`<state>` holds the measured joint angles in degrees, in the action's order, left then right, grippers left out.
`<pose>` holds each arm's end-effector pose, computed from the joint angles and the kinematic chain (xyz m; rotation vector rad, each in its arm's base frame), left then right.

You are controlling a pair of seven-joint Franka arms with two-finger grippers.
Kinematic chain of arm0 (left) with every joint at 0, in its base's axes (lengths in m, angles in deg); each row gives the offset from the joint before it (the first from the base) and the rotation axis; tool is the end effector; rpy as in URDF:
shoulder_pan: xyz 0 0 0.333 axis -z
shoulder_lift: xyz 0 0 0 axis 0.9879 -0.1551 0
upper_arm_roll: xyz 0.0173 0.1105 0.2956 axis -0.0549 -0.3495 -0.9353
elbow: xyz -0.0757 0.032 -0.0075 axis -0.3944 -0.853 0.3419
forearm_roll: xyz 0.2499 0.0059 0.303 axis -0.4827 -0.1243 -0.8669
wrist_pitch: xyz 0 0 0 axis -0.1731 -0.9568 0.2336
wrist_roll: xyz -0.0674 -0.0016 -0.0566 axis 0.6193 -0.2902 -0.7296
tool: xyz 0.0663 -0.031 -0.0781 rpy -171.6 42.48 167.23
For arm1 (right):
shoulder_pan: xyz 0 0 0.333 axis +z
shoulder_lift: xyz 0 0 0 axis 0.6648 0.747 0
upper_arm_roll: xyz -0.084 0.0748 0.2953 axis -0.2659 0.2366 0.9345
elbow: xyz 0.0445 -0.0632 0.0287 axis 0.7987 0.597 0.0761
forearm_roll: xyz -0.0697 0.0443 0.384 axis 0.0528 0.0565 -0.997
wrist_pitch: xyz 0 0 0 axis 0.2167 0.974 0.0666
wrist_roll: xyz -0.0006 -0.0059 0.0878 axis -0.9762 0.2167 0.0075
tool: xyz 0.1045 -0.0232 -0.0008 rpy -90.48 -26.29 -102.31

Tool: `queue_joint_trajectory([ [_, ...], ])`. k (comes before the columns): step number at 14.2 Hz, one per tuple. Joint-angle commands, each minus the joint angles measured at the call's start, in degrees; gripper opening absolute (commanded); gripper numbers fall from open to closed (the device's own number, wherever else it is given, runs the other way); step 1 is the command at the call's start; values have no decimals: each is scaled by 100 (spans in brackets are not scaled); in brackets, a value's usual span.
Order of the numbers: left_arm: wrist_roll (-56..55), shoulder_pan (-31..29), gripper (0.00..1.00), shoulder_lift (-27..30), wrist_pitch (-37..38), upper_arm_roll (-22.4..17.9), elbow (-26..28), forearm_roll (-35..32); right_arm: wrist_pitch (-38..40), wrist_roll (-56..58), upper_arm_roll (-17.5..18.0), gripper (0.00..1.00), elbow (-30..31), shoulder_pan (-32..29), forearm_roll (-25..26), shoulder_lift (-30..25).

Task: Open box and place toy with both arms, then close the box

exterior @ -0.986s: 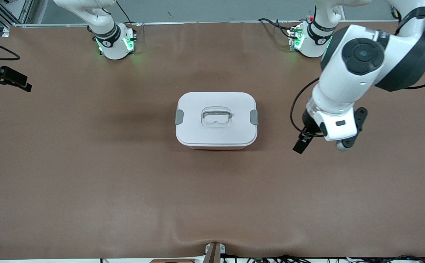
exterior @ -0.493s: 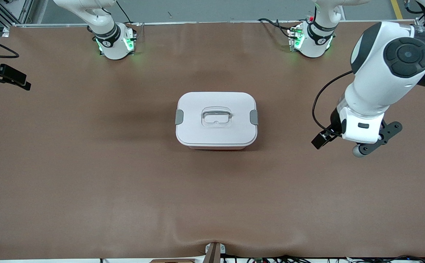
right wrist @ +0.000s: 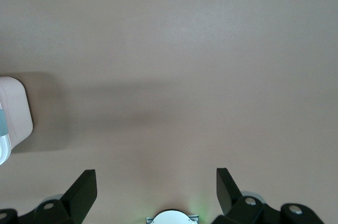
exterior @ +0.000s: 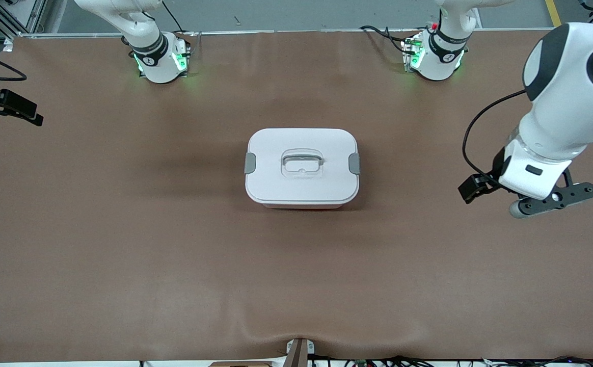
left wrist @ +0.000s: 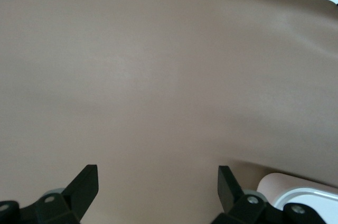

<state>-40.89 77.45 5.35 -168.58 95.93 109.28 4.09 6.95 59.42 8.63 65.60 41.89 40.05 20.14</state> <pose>0.6302 -0.1458 0.5642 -3.0603 -0.3254 -0.1822 0.5320 -0.0316 0.6432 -3.1235 0.1061 0.1553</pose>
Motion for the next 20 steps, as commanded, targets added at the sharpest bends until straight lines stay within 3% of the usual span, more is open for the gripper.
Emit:
queue_joint_trajectory([
  [1, 422, -208, 100, 218, 95, 34, 19, 46, 56, -23, 47, 100, 5, -75, -26, -79],
  [8, 1000, -480, 100, 254, 270, 87, 19, 142, 56, -23, 47, 100, 5, -75, -27, -70],
  [11, 1486, -578, 100, 517, 359, -70, 80, 528, 56, -23, 47, 100, 5, -84, -27, -70],
  [14, 1828, 132, 100, 745, 763, -1087, 98, 617, 56, -23, 47, 100, 5, -93, -26, -70],
  [17, 2451, 213, 100, 938, 938, -1529, 220, 819, 56, -23, 38, 100, 5, -101, -26, -70],
  [20, 2743, 493, 100, 1430, 1070, -2231, 809, 1117, 56, -32, 38, 100, 5, -93, -26, -70],
])
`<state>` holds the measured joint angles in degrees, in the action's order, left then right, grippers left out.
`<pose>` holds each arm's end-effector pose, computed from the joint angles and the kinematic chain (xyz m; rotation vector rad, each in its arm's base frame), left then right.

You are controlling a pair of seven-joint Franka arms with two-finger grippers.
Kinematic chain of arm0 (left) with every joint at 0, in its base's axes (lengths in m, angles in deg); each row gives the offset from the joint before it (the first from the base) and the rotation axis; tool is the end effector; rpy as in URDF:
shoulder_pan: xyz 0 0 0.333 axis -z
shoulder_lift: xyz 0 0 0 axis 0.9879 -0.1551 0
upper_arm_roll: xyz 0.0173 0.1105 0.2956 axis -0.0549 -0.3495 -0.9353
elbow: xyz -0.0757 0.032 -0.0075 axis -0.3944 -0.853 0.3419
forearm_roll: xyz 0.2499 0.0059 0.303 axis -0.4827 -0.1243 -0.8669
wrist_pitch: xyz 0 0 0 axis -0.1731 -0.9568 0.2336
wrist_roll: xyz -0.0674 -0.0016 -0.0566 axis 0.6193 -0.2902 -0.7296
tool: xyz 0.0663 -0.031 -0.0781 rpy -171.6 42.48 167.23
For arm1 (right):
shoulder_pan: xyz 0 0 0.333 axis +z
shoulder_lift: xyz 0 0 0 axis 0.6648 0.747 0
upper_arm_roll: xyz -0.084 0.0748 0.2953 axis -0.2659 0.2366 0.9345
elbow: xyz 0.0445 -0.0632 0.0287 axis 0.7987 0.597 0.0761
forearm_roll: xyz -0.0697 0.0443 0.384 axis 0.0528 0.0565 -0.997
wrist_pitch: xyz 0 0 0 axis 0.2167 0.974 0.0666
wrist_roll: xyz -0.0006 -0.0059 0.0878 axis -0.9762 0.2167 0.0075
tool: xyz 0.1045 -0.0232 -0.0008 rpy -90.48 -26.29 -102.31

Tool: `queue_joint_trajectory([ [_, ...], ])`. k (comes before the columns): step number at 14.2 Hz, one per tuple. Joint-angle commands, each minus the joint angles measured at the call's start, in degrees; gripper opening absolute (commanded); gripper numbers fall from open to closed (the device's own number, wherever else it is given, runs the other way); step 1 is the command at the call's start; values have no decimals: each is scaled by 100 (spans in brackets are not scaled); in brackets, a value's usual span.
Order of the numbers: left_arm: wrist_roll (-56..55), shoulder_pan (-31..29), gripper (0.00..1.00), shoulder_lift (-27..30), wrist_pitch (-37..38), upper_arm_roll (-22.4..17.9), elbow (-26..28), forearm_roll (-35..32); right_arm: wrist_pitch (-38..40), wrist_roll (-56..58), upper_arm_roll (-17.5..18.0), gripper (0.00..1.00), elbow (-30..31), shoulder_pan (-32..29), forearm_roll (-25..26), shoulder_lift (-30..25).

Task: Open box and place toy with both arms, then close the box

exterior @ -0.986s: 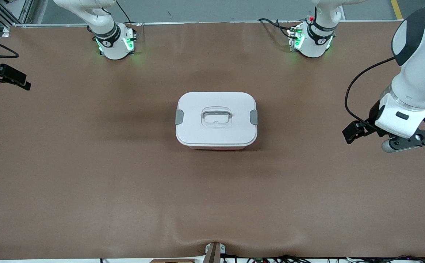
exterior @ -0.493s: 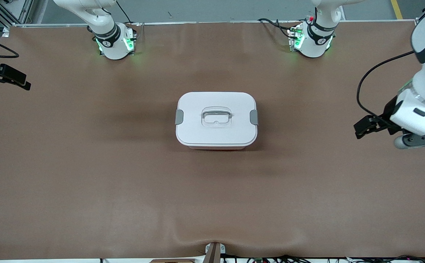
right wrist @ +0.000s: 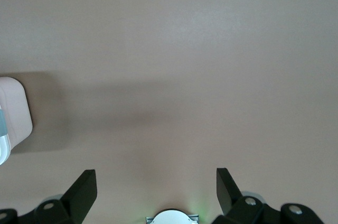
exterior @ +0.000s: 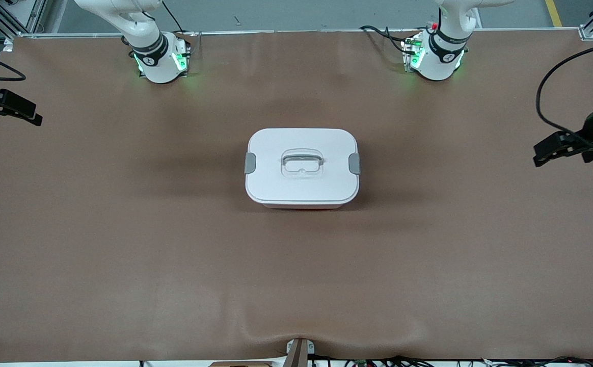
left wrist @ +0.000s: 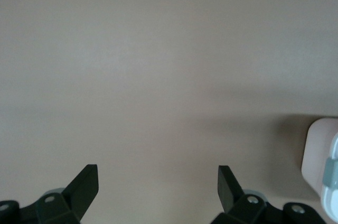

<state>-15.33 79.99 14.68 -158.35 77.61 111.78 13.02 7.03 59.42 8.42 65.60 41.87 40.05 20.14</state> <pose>0.5876 -0.0089 0.6179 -3.1047 -0.0816 -0.0162 0.5317 -0.0337 0.6431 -3.1229 0.1124 0.1574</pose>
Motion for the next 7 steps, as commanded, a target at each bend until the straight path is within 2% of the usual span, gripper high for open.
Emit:
queue_joint_trajectory([
  [1, 187, 232, 100, 533, 152, -401, 561, 234, 49, -23, 59, 100, 5, -91, -35, -70],
  [7, 372, 241, 100, 885, 592, -288, 780, 173, 57, -23, 59, 100, 5, -91, -26, -70],
])
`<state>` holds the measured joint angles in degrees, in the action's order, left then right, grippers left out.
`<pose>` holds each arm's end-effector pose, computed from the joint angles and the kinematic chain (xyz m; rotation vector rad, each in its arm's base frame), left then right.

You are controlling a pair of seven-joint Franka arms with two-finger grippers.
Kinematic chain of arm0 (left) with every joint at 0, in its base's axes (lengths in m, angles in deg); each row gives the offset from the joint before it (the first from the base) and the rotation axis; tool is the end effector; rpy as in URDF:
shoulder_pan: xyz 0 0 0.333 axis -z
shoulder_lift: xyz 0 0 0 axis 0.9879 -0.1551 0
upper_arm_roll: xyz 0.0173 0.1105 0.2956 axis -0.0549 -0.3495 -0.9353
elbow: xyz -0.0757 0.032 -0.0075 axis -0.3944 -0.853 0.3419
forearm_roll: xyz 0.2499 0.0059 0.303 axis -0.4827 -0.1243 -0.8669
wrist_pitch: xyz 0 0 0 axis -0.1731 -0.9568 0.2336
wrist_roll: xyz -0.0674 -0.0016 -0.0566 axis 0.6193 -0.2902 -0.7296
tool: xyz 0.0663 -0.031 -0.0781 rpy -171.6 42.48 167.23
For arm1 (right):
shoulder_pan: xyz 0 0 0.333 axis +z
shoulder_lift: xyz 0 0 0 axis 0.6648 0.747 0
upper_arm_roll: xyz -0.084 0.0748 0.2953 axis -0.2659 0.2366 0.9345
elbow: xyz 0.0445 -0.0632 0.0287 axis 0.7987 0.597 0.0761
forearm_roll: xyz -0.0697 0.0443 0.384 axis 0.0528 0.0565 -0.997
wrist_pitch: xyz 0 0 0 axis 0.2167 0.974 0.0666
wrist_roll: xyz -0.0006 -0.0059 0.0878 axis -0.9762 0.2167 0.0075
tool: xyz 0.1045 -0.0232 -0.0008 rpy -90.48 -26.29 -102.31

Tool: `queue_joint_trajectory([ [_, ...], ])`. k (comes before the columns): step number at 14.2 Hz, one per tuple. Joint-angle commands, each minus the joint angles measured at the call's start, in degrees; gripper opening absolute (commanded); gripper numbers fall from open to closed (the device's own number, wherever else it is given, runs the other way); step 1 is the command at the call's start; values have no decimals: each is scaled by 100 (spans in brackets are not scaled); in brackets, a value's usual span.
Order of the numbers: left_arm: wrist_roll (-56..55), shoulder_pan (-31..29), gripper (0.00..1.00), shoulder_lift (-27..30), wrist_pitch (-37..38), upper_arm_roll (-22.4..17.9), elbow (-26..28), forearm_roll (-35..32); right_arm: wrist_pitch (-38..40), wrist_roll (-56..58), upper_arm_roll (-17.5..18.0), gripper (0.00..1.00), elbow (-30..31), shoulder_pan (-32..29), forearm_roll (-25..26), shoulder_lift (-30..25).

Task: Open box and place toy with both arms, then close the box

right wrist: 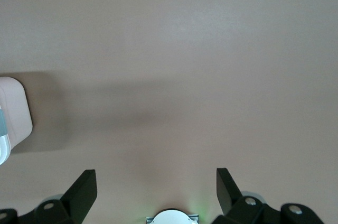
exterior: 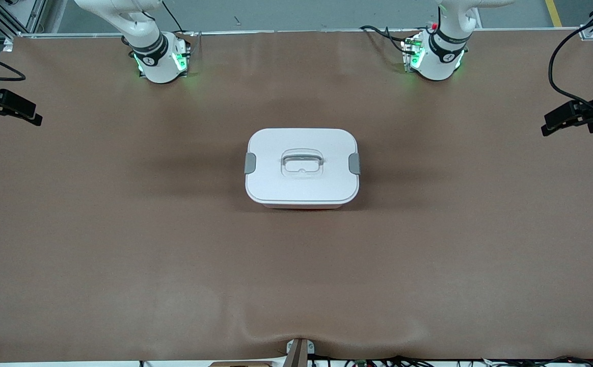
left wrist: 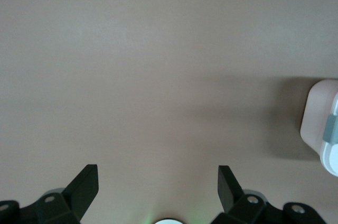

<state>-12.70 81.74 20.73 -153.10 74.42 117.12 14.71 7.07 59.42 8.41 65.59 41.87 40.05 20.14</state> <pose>0.5450 0.0013 0.6263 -3.1267 -0.0500 0.1104 0.5316 -0.0338 0.6432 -3.1228 0.1126 0.1583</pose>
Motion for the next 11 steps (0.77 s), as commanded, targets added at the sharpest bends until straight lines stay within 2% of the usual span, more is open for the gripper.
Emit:
queue_joint_trajectory([
  [1, 126, 49, 100, 341, 85, 75, 229, -14, 53, -32, 59, 100, 6, -91, -26, -70],
  [4, 144, 13, 100, 438, 85, 85, 211, -5, 45, -32, 59, 100, 6, -82, -26, -61],
  [11, 144, 66, 100, 263, 24, 93, -35, 56, 45, -32, 59, 100, 6, -73, -26, -61],
])
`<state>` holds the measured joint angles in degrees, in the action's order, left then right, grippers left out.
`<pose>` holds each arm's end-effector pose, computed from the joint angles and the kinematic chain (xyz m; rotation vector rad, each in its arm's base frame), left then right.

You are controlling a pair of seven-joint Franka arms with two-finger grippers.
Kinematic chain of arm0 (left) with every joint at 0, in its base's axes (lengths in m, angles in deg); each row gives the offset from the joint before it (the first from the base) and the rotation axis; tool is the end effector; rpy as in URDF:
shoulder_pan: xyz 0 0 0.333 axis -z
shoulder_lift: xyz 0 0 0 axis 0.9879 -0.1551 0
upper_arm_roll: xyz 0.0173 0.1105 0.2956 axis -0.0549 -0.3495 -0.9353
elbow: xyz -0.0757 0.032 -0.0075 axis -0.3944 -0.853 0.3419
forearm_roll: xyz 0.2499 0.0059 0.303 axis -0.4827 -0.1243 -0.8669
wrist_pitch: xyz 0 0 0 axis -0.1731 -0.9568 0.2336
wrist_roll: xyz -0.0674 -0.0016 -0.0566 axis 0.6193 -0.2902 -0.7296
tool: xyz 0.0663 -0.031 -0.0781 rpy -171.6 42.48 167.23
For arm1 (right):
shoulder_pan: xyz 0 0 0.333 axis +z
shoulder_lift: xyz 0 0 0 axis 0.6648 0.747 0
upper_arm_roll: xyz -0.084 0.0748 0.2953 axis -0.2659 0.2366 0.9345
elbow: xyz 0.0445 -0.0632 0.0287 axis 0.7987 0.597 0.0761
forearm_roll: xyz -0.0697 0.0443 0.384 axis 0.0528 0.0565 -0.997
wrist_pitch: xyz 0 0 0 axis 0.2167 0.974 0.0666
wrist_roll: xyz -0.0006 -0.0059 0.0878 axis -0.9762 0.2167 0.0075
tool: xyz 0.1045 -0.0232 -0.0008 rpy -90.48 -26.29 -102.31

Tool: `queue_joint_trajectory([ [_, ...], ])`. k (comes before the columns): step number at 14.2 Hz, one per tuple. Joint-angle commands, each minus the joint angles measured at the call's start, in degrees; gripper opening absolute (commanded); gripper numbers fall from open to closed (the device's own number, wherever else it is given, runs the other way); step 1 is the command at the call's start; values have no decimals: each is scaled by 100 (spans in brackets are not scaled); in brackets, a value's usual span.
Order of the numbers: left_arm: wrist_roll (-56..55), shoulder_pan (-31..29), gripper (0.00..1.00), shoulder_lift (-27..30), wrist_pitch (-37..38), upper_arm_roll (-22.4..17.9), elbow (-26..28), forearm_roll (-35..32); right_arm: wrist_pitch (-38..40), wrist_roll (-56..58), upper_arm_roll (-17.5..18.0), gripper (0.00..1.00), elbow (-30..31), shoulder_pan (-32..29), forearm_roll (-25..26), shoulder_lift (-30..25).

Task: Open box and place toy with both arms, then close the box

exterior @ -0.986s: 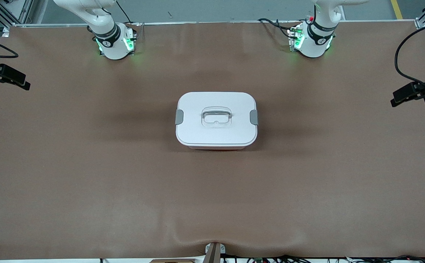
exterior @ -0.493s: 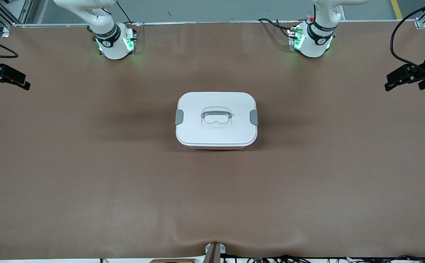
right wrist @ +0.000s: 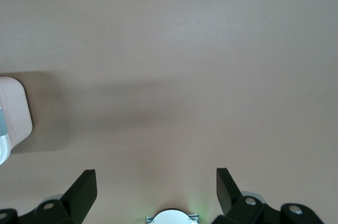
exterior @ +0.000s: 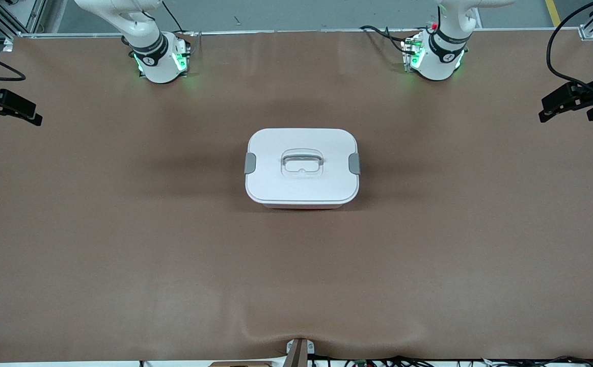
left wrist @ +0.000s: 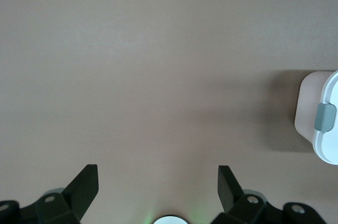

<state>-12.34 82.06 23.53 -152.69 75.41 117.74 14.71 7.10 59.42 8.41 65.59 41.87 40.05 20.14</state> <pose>0.5291 -0.0108 0.6470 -3.1284 -0.0049 0.0619 0.5316 -0.0338 0.6431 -3.1227 0.1126 0.1591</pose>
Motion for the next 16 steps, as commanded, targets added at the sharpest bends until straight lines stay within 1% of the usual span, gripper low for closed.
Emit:
queue_joint_trajectory([
  [1, 55, 42, 100, -17, -17, -6, -97, 56, 42, -32, 68, 100, 6, -73, -26, -53],
  [16, 37, 51, 100, -26, -8, -6, -168, 65, 42, -32, 68, 100, 6, -73, -26, -52],
])
